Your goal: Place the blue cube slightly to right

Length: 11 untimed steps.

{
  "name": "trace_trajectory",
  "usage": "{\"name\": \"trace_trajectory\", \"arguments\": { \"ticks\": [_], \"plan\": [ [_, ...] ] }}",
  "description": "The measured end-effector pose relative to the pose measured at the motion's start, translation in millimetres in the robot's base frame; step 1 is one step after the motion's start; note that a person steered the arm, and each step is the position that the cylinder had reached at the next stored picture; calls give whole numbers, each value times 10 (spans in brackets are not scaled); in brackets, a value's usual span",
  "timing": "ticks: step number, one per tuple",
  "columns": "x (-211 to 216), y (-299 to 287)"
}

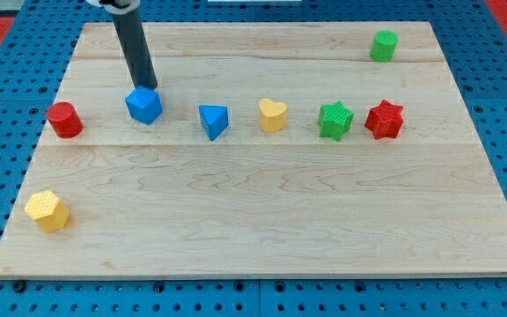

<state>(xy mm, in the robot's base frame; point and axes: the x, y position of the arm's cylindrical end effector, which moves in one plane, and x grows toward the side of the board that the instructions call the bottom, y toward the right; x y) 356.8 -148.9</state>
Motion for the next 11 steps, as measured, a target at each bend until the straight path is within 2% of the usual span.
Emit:
{"name": "trace_trajectory", "arguments": {
  "ticks": [1,2,4,5,9,10,11],
  "plan": [
    [86,67],
    [27,-285],
    [1407,197],
    [1848,216],
    [756,153],
    [1160,479],
    [2229,666]
  ]
}}
